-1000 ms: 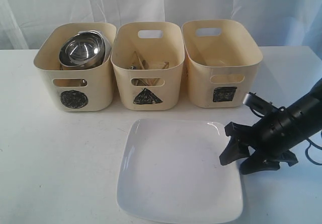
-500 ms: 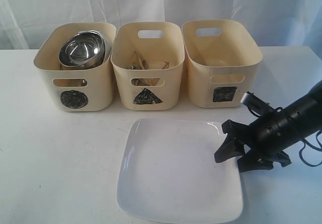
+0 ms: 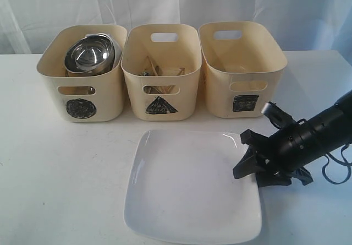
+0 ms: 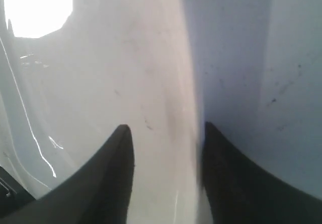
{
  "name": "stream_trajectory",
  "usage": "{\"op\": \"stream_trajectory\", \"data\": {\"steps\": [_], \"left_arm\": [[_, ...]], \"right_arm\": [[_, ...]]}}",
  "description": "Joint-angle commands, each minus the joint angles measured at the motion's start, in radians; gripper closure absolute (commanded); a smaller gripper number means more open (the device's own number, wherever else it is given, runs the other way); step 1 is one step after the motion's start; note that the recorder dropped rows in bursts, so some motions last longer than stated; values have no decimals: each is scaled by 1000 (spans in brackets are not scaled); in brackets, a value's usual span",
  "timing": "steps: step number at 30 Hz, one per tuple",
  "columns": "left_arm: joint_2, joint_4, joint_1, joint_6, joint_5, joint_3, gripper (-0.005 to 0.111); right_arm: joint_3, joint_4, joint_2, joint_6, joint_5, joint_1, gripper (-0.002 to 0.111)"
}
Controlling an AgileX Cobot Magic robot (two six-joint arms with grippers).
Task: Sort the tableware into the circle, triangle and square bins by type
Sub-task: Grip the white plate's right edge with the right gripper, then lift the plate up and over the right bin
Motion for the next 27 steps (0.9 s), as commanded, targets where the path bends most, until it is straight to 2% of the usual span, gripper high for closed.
{"op": "stream_trajectory", "data": {"steps": [1, 5, 14, 27], "left_arm": [[-5, 8, 2, 3, 4, 0, 107], [-5, 8, 2, 3, 4, 0, 107], [-5, 8, 2, 3, 4, 0, 107], [-5, 8, 2, 3, 4, 0, 107]], "right_arm": [[7, -13, 14, -24, -46, -2, 82], [7, -13, 14, -52, -52, -2, 108], [7, 8, -6, -73, 34, -2, 108], [7, 24, -238, -77, 118, -6, 108]]}}
